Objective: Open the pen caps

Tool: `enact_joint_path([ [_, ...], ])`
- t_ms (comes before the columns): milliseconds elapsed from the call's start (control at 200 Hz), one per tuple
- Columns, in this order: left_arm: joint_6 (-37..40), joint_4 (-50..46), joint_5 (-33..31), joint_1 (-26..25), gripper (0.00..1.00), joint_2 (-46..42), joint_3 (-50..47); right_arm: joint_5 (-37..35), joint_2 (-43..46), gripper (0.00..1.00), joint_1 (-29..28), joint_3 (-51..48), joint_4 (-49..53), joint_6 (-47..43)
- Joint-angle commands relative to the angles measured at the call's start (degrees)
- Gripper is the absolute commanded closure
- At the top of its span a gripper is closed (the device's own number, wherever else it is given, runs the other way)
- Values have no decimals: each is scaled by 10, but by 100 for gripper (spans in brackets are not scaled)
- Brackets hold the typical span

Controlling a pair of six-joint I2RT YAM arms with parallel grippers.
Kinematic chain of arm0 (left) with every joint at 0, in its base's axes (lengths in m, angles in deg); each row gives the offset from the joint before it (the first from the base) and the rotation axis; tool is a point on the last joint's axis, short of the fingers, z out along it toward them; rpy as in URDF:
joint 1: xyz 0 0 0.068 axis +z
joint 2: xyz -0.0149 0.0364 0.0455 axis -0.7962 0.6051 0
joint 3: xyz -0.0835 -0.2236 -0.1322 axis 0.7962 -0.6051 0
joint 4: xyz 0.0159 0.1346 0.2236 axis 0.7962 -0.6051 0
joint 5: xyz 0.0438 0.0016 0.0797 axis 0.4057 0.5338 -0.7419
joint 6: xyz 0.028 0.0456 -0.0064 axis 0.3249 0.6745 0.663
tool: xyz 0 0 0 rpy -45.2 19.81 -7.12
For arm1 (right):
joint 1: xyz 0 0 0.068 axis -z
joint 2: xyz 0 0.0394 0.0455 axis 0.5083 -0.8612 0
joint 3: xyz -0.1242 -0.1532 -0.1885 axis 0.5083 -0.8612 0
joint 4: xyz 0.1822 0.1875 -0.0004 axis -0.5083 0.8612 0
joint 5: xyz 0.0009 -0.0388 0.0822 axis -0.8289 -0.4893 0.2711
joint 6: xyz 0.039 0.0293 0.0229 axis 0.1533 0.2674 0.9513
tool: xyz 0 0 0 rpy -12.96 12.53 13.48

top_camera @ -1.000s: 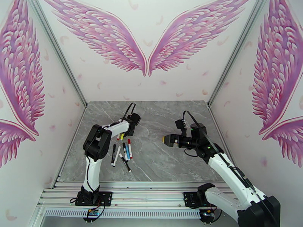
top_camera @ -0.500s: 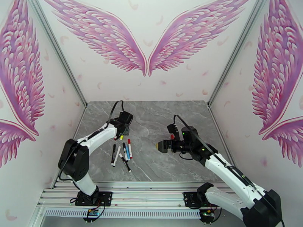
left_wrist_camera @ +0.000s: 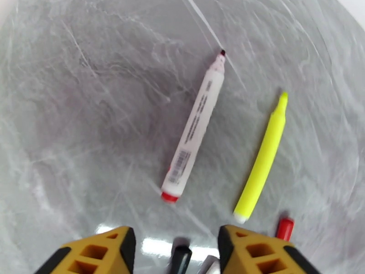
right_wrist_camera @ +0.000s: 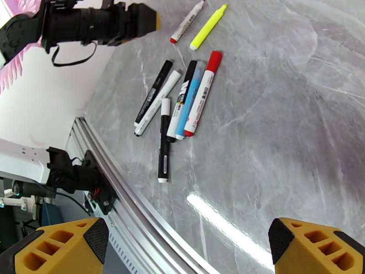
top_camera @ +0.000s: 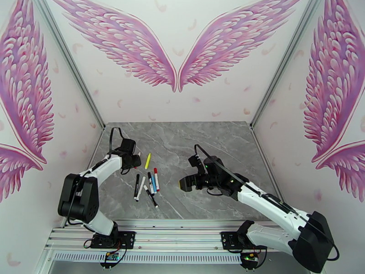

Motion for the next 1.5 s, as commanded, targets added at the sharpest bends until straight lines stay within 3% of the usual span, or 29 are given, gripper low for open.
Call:
enact_joint_path([
  [0, 20, 51, 80, 22, 37, 58, 48, -18, -14, 1, -10, 25, -9, 11],
  [215, 33, 72, 95, 42, 35, 127, 85, -43, -18, 1, -20, 40, 8, 11],
  [740, 39, 60, 104, 49, 33, 150, 99, -61, -42, 1, -32, 63, 22, -4],
  [830, 36, 36, 93, 44, 31, 118, 101, -63, -50, 1, -32, 72, 26, -15],
  [1129, 4, -37, 52, 5, 1, -34, 37, -66, -17, 1, -48, 52, 17, -5],
  [1394, -55, -92, 47, -56, 1, -158, -73, -78, 33, 1, -53, 1, 7, 11],
  [1494, -81, -101, 41, -77, 9, -180, -113, -82, 44, 1, -54, -12, 4, 14],
])
